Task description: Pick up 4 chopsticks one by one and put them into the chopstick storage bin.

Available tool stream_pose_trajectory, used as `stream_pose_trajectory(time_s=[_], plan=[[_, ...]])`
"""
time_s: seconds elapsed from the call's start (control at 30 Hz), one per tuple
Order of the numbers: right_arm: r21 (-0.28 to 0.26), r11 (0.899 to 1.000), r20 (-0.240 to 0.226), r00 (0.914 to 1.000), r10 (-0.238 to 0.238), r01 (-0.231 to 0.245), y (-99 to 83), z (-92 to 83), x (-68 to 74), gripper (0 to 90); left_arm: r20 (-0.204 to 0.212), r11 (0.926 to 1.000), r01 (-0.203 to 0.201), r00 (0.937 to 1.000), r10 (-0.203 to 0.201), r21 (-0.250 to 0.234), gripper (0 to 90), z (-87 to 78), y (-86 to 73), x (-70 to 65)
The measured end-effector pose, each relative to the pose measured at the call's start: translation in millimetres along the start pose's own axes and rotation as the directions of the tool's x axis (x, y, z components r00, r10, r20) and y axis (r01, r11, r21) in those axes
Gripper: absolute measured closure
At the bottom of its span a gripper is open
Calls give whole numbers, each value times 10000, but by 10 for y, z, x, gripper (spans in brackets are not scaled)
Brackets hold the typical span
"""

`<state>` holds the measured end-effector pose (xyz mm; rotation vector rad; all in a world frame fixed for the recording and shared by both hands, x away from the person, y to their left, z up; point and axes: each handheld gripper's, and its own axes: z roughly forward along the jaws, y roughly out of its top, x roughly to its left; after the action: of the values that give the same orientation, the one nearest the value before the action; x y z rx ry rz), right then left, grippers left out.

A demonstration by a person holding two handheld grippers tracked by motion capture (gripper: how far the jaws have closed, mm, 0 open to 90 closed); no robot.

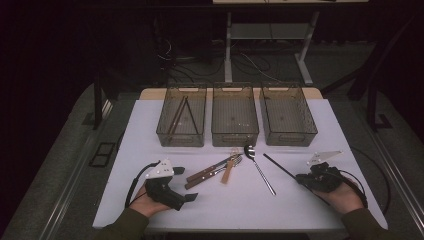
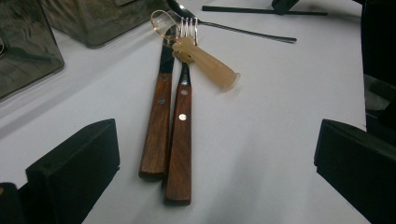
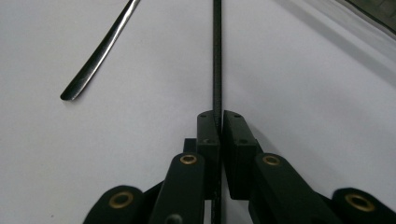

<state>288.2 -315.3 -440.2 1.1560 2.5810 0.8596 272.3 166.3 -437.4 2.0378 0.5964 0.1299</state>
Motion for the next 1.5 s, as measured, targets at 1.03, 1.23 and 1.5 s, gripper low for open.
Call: stream_pose_trajectory(time_s=[1.03, 1.23, 1.5], plan=[[-2031, 9785, -1003, 9948, 151, -354, 133, -338, -76, 861, -16, 10000, 13, 10000, -13, 3, 0, 11, -2, 1], [-2333, 9719, -1196, 9928, 48, -328, 218, -365, -29, 861, -20, 10000, 16, 10000, -16, -1, 0, 12, -2, -2], [-2553, 9666, -1268, 9919, -111, -219, 331, -356, 4, 861, -26, 10000, 28, 10000, -28, 3, 0, 10, -3, 1]])
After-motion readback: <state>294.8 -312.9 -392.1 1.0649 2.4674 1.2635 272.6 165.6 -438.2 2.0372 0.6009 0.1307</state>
